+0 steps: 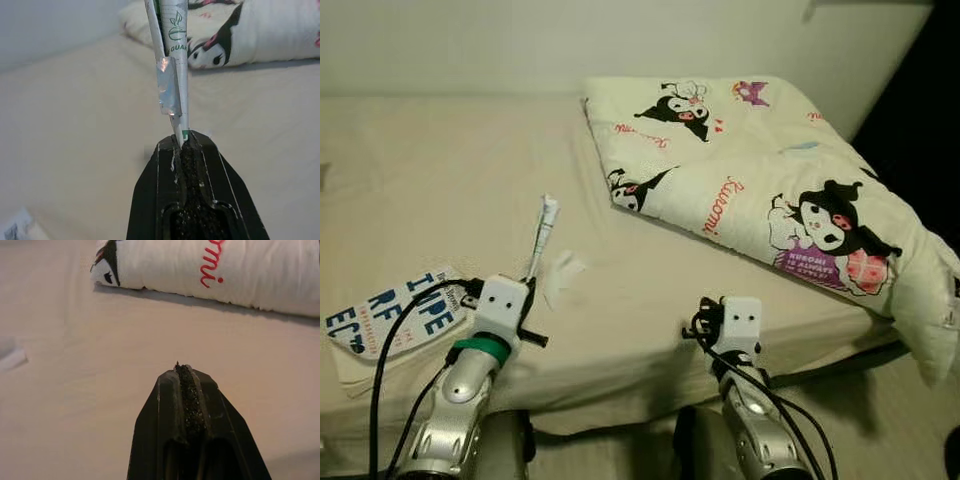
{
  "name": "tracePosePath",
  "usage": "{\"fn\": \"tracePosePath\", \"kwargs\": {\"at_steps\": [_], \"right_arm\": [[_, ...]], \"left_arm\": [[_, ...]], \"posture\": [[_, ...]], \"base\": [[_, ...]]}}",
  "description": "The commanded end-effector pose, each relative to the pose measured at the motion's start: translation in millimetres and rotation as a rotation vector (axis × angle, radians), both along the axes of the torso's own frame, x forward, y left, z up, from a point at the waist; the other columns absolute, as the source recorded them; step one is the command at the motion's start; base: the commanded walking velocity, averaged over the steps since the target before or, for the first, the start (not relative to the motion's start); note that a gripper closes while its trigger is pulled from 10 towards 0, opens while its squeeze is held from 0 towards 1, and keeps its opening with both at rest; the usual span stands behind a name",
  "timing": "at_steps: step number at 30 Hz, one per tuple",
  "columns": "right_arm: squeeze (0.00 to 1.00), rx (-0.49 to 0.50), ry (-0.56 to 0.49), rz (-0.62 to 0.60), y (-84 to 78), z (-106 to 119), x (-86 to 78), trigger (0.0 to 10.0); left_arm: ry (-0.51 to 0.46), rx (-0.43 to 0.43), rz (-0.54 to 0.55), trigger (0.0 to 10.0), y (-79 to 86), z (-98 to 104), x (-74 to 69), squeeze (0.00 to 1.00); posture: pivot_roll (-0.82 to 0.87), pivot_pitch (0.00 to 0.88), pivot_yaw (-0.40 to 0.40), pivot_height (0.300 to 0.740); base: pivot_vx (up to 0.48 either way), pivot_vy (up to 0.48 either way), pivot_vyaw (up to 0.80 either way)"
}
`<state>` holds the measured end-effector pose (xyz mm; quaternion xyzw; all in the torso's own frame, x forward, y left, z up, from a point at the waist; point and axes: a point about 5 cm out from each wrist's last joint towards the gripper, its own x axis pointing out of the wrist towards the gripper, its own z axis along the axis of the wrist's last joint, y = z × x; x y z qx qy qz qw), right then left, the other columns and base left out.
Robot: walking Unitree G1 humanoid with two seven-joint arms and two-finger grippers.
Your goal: Clean up the room
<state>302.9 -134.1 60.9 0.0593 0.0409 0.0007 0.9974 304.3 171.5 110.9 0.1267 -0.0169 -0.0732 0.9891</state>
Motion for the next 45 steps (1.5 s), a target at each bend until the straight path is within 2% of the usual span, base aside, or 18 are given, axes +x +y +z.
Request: {"fn": "tracePosePath", "kwargs": {"at_steps": [1,5,8,10,20,32,45], "right_arm": [[0.0,0.024,0.036,-0.046,-6.7,-10,-6.5,10.0],[0.0,0.013,0.015,-0.044,-6.0,-9,-10.1,10.0],[0.0,-0.002,0.016,-0.035,-4.6,-10,-12.1,10.0],[0.0,-0.003,0.025,-0.021,-4.6,-11,-13.3,10.0],[0.0,-0.032,0.036,0.054,4.9,-13,-14.2,10.0],[0.0,-0.042,0.04,0.056,5.8,-14,-17.8,10.0],[0.0,-0.04,0.03,0.052,2.9,-10,-12.5,10.0]], "left_arm": [[0.02,0.009,-0.029,10.0,-5.4,0,0.2,0.0],[0.033,0.005,-0.033,10.0,-5.8,-1,-1.4,0.0],[0.034,-0.007,0.011,10.0,0.3,-2,-2.9,0.0],[0.032,-0.045,0.062,10.0,7.0,-5,-5.2,0.0],[0.063,-0.033,0.155,10.0,24.1,-16,-16.9,0.0],[0.084,-0.022,0.181,10.0,25.1,-22,-21.8,0.0],[0.069,-0.028,0.193,10.0,22.7,-17,-14.2,0.0]], "posture": [[0.15,0.0,0.074,0.571],[0.14,0.0,0.102,0.581],[0.14,0.0,0.103,0.596],[0.13,0.0,0.089,0.611],[0.13,0.0,0.044,0.651],[0.11,0.0,0.038,0.691],[0.11,0.0,0.036,0.736]], "base": [[0.0,0.0,0.0],[0.0,0.0,0.0],[0.0,0.0,0.0],[0.0,0.0,0.0],[0.0,0.0,0.0],[0.0,0.0,0.0],[0.0,0.0,0.0]]}}
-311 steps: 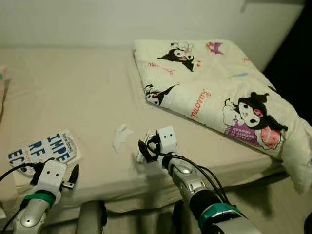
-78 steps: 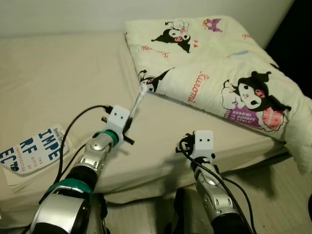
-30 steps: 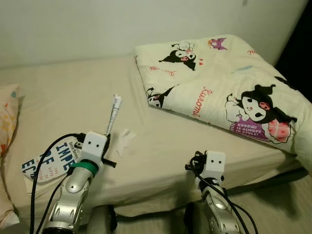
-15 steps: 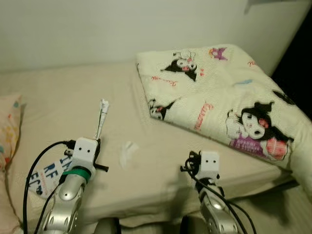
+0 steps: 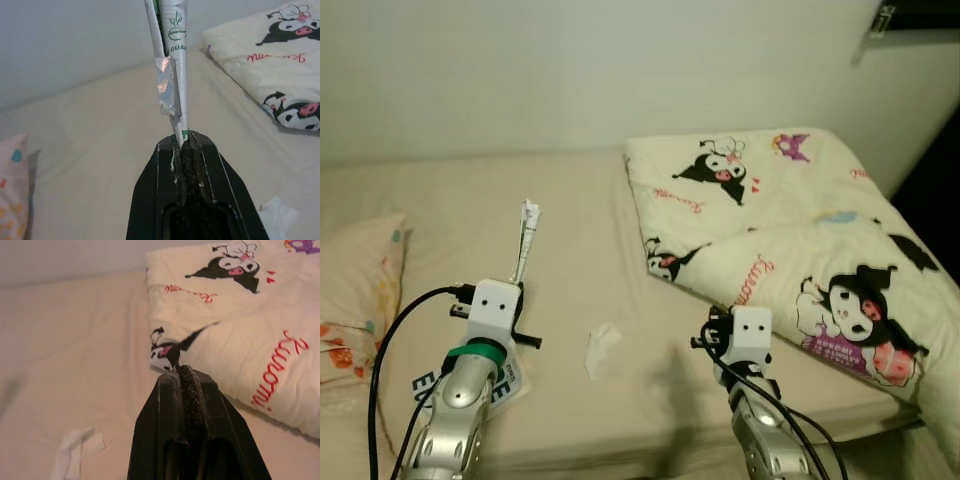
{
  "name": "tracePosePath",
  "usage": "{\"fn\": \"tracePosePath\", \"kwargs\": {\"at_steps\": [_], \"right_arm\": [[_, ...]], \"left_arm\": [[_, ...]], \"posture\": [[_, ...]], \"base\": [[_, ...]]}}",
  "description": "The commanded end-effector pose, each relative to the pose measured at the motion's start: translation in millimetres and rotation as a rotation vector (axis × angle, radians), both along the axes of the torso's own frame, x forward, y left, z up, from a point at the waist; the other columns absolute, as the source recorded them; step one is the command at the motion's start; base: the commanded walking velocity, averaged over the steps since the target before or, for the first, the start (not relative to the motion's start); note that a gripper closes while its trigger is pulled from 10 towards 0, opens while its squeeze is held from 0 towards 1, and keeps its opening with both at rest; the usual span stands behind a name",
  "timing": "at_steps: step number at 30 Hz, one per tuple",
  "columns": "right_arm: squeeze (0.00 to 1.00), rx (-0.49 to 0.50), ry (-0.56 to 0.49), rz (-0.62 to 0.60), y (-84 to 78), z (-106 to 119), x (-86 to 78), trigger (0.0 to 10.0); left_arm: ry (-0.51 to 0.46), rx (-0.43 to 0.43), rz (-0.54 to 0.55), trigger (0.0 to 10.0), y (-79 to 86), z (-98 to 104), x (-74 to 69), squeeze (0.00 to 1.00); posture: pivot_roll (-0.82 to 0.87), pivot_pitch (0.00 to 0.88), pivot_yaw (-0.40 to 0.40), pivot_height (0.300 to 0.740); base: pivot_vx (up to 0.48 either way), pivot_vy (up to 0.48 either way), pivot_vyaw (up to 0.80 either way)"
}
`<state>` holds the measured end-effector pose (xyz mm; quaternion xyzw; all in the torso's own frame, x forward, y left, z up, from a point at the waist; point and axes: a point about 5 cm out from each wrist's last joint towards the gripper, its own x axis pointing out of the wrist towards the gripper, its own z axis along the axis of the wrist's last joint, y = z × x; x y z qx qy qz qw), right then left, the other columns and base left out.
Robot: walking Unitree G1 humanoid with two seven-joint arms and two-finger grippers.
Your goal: Clean up the room
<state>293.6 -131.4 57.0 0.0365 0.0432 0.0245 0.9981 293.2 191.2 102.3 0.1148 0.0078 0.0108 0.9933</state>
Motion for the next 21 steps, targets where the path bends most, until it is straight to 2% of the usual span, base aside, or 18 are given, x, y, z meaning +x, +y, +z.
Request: {"fn": "tracePosePath", "kwargs": {"at_steps": [1,2,3,6,8,9,12,15,18,21], "right_arm": [[0.0,0.003,0.029,0.002,-0.1,-5,-2.8,10.0],[0.0,0.003,0.029,0.002,-0.1,-5,-2.8,10.0],[0.0,0.014,0.033,-0.002,0.0,-4,0.0,10.0],[0.0,0.014,0.033,-0.002,0.0,-4,0.0,10.0],[0.0,0.05,0.053,-0.038,-4.3,-4,4.2,10.0],[0.0,0.05,0.053,-0.038,-4.3,-4,4.2,10.0],[0.0,0.104,0.077,-0.077,-11.9,0,12.5,10.0],[0.0,0.103,0.102,-0.089,-14.2,0,14.9,10.0],[0.0,0.094,0.081,-0.074,-15.2,2,16.1,10.0],[0.0,0.066,0.074,-0.058,-13.9,3,16.8,10.0]], "left_arm": [[0.038,-0.007,0.022,10.0,3.2,-8,-2.8,0.0],[0.038,-0.007,0.022,10.0,3.2,-8,-2.8,0.0],[0.053,0.001,0.11,10.0,14.7,-9,-1.5,0.0],[0.053,0.001,0.11,10.0,14.7,-9,-1.5,0.0],[0.074,-0.059,0.152,10.0,19.2,-9,1.0,0.0],[0.074,-0.059,0.152,10.0,19.2,-9,1.0,0.0],[0.008,-0.132,0.192,10.0,19.2,5,8.5,0.0],[0.001,-0.122,0.166,10.0,15.6,9,10.8,0.0],[0.023,-0.115,0.138,10.0,9.8,7,11.7,0.0],[0.048,-0.093,0.185,10.0,10.1,3,11.6,0.0]], "posture": [[0.11,0.0,0.033,0.74],[0.11,0.0,0.033,0.74],[0.11,0.0,0.027,0.74],[0.11,0.0,0.027,0.74],[0.1,0.0,0.002,0.74],[0.1,0.0,0.002,0.74],[0.06,0.009,-0.004,0.74],[0.06,0.017,-0.007,0.74],[0.06,0.014,-0.008,0.74],[0.06,0.013,-0.009,0.74]], "base": [[0.0,0.0,0.0],[0.0,0.0,0.0],[0.0,0.0,0.0],[0.0,0.0,0.0],[0.0,0.0,0.0],[0.0,0.0,0.0],[0.0,0.0,0.0],[0.0,0.0,0.0],[0.0,0.0,0.0],[0.0,0.0,0.0]]}}
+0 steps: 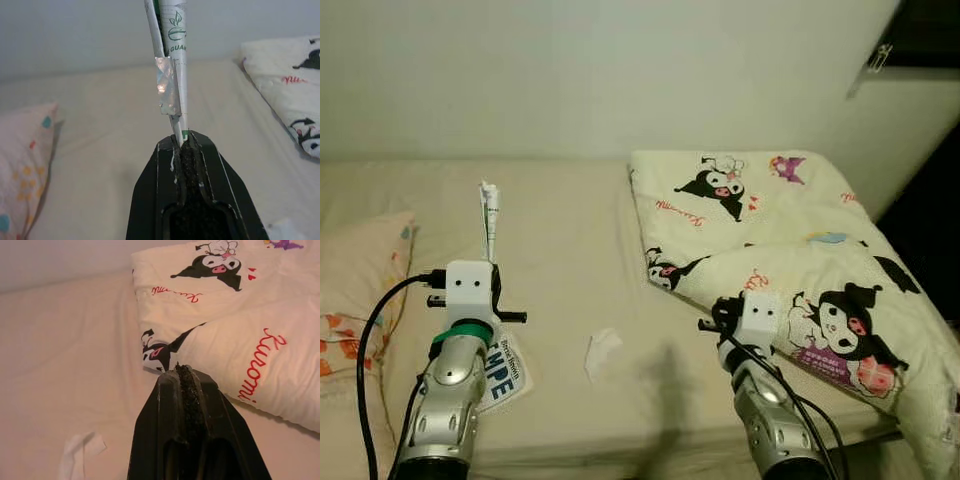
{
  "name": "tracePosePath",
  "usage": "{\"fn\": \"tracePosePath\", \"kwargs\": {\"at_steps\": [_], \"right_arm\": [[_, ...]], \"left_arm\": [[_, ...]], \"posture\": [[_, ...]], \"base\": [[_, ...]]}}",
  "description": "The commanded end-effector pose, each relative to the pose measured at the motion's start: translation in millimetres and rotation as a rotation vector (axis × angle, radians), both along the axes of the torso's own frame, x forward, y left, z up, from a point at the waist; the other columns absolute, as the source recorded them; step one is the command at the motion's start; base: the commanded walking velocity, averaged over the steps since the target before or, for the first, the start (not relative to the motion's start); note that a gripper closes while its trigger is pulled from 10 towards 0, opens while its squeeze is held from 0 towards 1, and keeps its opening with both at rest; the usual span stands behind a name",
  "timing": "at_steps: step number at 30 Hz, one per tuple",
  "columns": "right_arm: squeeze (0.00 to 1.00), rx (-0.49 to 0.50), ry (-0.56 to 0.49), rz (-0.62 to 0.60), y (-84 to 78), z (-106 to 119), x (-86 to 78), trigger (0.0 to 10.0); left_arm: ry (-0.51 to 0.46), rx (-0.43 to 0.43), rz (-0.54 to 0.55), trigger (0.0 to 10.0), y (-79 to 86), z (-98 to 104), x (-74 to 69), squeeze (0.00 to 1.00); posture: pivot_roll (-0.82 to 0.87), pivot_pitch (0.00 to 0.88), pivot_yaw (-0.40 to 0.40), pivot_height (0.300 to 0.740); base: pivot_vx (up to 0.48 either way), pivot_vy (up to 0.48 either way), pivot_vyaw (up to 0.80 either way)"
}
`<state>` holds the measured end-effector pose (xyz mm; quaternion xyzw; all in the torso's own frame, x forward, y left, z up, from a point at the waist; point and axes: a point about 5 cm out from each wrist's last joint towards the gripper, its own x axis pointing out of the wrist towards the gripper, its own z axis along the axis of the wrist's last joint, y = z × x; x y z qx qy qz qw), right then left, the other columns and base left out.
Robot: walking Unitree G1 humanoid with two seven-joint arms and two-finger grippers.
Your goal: Clean up the room
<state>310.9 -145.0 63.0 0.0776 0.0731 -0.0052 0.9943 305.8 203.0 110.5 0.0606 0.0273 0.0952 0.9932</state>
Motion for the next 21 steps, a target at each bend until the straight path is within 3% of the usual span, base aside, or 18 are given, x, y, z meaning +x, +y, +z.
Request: {"fn": "tracePosePath", "kwargs": {"at_steps": [1,9,12,14,17,21], "right_arm": [[0.0,-0.017,0.018,0.016,1.6,-4,0.6,10.0],[0.0,-0.053,0.015,0.054,8.9,3,9.7,10.0],[0.0,-0.027,0.034,0.042,9.1,3,13.0,10.0],[0.0,-0.011,0.05,0.053,11.1,2,14.3,10.0],[0.0,-0.009,0.052,0.06,12.1,2,15.3,10.0],[0.0,-0.047,0.068,0.037,8.5,3,22.5,10.0]], "left_arm": [[0.055,0.008,0.033,10.0,0.3,-8,-0.2,0.0],[0.097,-0.022,0.006,10.0,-4.5,-9,8.6,0.0],[0.095,-0.168,-0.018,10.0,-10.8,-7,13.5,0.0],[0.086,-0.21,-0.026,10.0,-11.4,-6,11.8,0.0],[0.088,-0.208,-0.028,10.0,-11.7,-6,10.8,0.0],[0.108,-0.13,-0.051,10.0,-13.8,-9,10.1,0.0]], "posture": [[0.06,0.007,-0.012,0.74],[0.06,0.0,-0.013,0.74],[0.06,0.0,-0.042,0.74],[0.06,0.0,-0.058,0.74],[0.07,0.0,-0.063,0.74],[0.08,0.0,-0.051,0.74]], "base": [[0.0,0.0,0.0],[0.0,0.0,0.0],[0.0,0.0,0.0],[0.0,0.0,0.0],[0.0,0.0,0.0],[0.0,0.0,0.0]]}}
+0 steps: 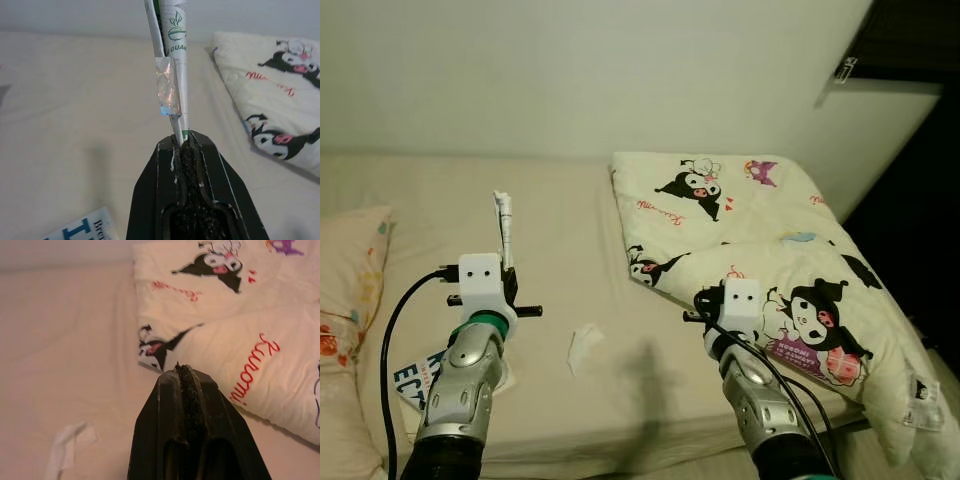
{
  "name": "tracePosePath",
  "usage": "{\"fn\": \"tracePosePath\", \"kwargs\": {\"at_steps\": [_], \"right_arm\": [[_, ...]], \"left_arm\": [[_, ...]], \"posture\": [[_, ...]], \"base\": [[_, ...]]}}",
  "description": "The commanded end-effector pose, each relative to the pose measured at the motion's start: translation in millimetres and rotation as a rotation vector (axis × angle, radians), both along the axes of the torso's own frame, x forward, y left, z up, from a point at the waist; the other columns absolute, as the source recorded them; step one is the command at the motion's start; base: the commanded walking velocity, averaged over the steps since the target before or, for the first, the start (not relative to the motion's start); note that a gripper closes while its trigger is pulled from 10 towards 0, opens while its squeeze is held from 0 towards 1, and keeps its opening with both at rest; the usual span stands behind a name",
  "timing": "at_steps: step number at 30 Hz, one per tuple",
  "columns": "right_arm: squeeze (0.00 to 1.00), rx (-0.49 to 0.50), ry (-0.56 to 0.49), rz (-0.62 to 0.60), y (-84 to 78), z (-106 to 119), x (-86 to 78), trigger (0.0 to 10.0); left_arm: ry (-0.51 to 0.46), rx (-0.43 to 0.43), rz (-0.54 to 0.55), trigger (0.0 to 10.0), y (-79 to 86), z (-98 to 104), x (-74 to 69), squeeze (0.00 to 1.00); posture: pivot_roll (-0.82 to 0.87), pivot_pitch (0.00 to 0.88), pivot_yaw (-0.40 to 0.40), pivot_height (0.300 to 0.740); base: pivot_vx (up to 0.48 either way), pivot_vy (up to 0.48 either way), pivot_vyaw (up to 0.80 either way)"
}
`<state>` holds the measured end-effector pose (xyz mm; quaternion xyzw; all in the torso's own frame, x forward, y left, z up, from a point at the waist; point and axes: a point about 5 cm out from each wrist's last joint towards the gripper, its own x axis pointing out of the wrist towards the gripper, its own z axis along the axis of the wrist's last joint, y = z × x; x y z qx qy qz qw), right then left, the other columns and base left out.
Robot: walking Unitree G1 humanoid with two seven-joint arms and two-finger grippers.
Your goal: Clean up the room
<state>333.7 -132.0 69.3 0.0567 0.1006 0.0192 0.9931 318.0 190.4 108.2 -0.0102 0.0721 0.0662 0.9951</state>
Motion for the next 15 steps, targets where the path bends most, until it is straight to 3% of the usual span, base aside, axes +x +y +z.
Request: {"fn": "tracePosePath", "kwargs": {"at_steps": [1,6,10,15], "right_arm": [[0.0,-0.006,0.014,-0.012,-4.1,-2,1.0,10.0],[0.0,-0.089,0.001,0.049,-1.7,1,1.1,10.0],[0.0,-0.052,0.041,0.048,-0.4,-15,-12.6,10.0],[0.0,-0.018,0.064,0.037,-3.5,-23,-17.5,10.0]], "left_arm": [[0.029,0.031,0.002,10.0,-0.6,-6,-0.7,0.0],[0.026,0.078,0.007,10.0,0.8,-6,5.7,0.0],[0.016,0.119,-0.042,10.0,-6.8,-6,1.6,0.0],[0.014,0.097,-0.016,10.0,-0.1,-9,-6.0,0.0]], "posture": [[0.08,0.0,-0.051,0.74],[0.09,0.0,-0.033,0.74],[0.1,0.0,-0.036,0.74],[0.11,0.0,-0.05,0.74]], "base": [[0.0,0.0,0.0],[0.0,0.0,0.0],[0.0,0.0,0.0],[0.0,0.0,0.0]]}}
